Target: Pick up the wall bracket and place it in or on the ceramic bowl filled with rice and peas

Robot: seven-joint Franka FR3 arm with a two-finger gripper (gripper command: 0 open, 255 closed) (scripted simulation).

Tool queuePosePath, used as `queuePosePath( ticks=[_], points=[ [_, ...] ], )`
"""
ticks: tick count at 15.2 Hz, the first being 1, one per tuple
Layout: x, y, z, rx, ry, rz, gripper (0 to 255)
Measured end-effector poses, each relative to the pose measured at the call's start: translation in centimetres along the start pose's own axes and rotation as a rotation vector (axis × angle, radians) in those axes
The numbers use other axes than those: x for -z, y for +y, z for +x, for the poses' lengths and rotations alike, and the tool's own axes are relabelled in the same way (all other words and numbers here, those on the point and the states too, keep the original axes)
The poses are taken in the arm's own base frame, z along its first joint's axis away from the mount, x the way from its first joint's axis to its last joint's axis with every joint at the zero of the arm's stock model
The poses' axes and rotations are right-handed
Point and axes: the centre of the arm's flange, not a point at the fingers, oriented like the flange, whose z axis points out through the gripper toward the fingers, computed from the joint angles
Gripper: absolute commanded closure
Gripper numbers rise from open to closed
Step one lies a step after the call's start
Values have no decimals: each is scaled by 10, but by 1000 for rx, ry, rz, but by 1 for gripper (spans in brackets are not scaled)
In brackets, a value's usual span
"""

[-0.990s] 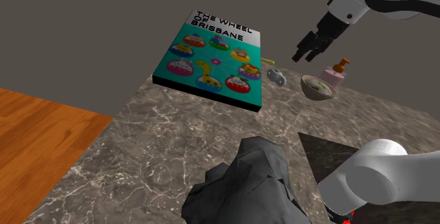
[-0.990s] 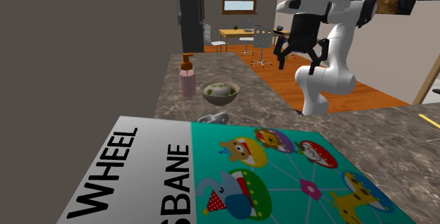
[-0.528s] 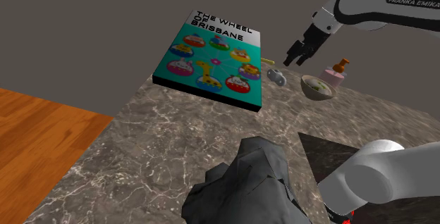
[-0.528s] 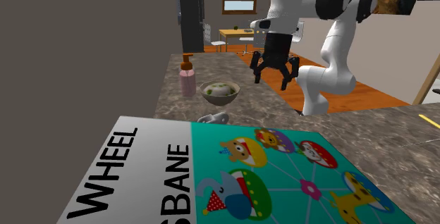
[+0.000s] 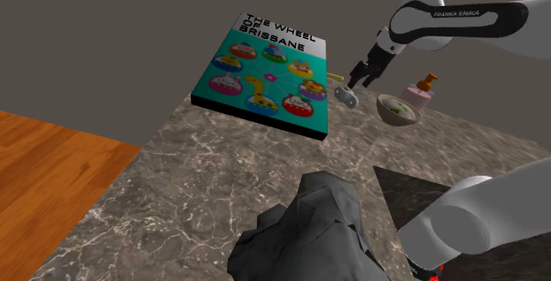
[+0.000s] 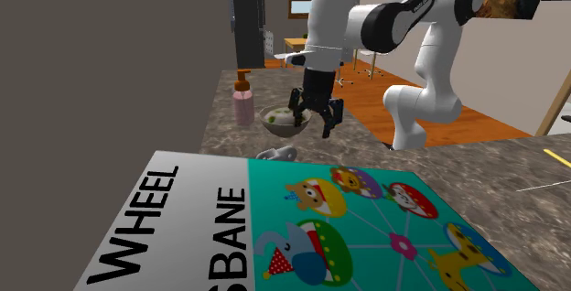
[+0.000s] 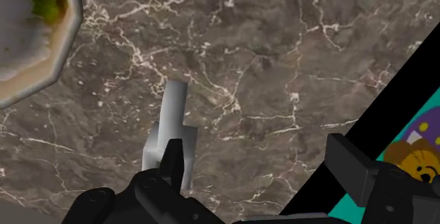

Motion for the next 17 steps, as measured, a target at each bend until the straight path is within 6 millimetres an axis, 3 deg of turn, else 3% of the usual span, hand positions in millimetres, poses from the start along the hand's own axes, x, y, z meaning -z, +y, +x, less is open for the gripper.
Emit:
queuePosePath(
  ticks=[7, 14, 17],
  points=[
    [-51, 59, 44, -14, -19, -19, 0],
    [-90, 67, 50, -16, -21, -23, 0],
    [-97, 67, 49, -16, -21, -23, 0]
  ],
)
